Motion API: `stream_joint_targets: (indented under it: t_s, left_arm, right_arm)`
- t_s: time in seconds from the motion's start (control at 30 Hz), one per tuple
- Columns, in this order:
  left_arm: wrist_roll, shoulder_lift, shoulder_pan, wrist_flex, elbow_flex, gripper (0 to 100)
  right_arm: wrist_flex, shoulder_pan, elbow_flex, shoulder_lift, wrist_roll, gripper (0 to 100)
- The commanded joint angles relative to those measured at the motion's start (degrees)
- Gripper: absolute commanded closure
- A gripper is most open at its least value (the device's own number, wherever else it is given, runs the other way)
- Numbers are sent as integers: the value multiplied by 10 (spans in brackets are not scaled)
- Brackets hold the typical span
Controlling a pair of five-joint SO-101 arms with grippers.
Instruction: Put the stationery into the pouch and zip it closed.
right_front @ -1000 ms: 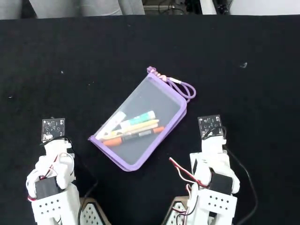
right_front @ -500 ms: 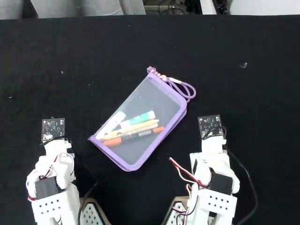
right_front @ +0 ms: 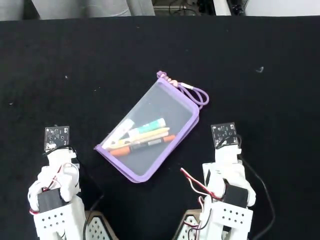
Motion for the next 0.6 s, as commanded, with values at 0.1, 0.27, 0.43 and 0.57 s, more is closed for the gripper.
stream_joint_targets:
  t_s: [0.1, 0.27, 0.43, 0.57]
  left_arm:
    - [1, -3, 2, -11, 15, 970]
    - [1, -3, 2, -11, 15, 970]
    - [1, -3, 2, -11, 15, 970]
    - [1, -3, 2, -11, 15, 970]
  right_arm:
    - [4, 6, 0, -7, 4, 975]
    - [4, 6, 0, -7, 4, 975]
    - [4, 6, 0, -7, 4, 975]
    - [4, 6, 0, -7, 4, 975]
